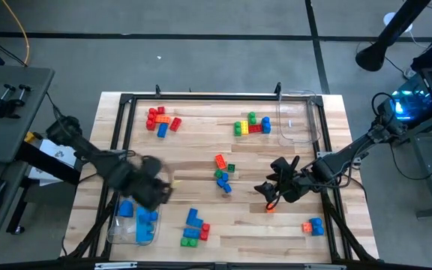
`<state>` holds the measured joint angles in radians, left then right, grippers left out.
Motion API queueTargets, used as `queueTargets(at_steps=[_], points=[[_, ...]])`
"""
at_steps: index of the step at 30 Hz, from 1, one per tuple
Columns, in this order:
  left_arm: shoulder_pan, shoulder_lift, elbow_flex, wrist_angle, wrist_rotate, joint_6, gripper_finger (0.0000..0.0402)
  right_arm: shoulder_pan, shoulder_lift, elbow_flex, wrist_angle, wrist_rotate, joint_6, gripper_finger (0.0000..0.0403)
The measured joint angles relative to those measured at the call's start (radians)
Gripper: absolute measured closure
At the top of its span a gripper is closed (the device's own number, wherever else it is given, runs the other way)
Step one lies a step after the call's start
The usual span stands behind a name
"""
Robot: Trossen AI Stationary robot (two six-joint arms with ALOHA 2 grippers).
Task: Sort blocks by size
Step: Put the large red game piece into the bottom transparent bin, then put the large blue game piece into the bottom transparent bin
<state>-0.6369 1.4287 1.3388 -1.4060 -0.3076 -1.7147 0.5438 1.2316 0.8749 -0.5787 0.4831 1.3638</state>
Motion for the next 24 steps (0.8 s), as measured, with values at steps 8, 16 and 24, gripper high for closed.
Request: queueTargets(at_steps=[8,16,24], points=[[-0.204,-0.001,-0.034,-0.155,0.098,-0.265,0.0344,-0.007,0.000,0.000,0.001,0.031,0.000,0.0014],[-0.205,-0.012,-0.119,-0.109,0.172,-0.193,0.0275,-0.014,0.000,0.000,0.052,0.029,-0.002,0.0014],[-0.164,-0.100,-0.119,-0.053,0.115,-0.080,0.0176,-0.014,0.000,0.000,0.086,0.028,-0.003,0.0014]])
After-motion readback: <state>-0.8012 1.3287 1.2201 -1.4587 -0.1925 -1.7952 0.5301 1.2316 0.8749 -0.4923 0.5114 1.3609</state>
